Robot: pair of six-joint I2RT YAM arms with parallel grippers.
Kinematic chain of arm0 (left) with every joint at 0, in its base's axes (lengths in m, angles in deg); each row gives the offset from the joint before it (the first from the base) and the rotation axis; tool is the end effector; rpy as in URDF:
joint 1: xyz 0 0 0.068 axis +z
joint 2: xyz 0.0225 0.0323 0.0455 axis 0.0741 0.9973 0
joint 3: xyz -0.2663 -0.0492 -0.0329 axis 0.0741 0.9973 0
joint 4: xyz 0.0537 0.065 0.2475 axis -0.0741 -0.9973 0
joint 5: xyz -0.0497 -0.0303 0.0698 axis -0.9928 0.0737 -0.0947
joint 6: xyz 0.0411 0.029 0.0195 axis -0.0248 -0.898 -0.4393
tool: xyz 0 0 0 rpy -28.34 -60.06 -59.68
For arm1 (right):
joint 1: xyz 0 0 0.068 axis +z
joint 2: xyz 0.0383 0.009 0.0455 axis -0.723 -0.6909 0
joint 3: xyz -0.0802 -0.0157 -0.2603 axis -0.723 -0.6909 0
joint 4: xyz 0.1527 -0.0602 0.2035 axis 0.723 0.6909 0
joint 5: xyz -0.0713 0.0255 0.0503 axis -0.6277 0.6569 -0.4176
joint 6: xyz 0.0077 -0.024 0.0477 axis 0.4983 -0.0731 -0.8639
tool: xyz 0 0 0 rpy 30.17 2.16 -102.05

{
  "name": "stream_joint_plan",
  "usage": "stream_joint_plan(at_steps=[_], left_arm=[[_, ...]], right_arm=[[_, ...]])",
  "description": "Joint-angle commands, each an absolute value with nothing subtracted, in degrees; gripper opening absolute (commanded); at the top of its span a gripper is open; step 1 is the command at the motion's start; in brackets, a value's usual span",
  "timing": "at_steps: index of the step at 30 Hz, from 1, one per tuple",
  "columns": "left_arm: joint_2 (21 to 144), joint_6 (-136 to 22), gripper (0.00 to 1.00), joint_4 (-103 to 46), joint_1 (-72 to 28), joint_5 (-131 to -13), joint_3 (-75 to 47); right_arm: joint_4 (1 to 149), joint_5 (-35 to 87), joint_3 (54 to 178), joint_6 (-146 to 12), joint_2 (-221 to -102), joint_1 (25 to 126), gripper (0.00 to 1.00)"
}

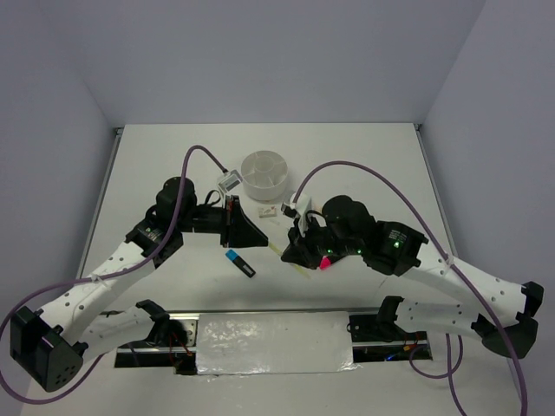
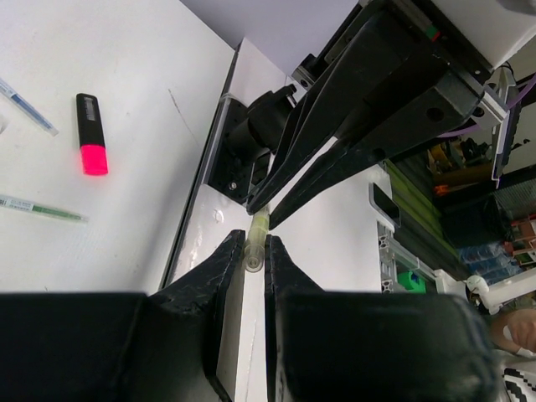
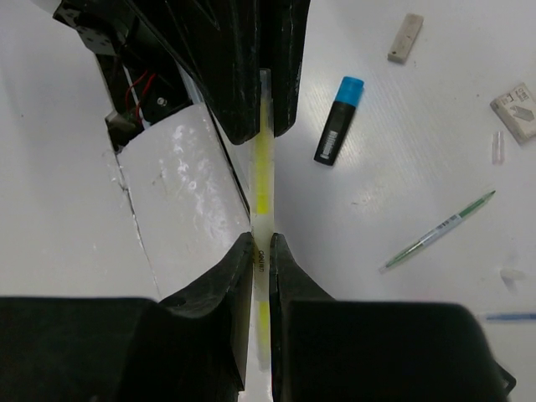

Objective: Sort the stationery into containers
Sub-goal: Close the pen cap on the pen.

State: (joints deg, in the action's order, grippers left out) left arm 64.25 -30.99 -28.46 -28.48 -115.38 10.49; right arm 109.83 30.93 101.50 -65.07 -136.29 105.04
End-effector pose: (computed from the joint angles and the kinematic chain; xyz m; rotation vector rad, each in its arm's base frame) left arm 0.1729 -0.1443 0.3402 0.6827 1.8363 -1.6208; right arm 0.0994 0.1790 0.3599 -1.1292 1.8998 0.8826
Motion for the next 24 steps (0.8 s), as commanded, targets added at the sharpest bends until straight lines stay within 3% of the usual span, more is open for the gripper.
stream_joint_plan(at_steps=[1,6,9,12,19,24], left_arm=[[63.6,-33.5,0.0,-29.2,-29.1,-117.0,9.9],[64.1,-35.1,0.0,-32.1,-29.4,-116.4,9.5],[63.8,-33.9,0.06,-30.8,-29.5,-116.9,10.1],[62.7,-32.4,0.27,-28.4,-29.6,-115.5,9.9],[60.7,-28.6,0.46,-24.5,-29.6,-108.7,8.2],[60.6,-26.2,0.46,-20.4,-29.5,-107.1,8.2]], right_arm=[[108.3,29.7,105.9,-63.3,-137.0,105.5,0.0],[108.5,28.0,108.1,-62.6,-137.5,105.4,0.0],[107.5,28.5,108.3,-62.6,-138.2,105.5,0.0],[105.3,29.7,106.3,-63.5,-138.0,105.5,0.0],[103.4,31.1,104.6,-64.7,-136.8,105.8,0.0],[102.5,30.8,103.8,-65.4,-136.2,106.0,0.0]])
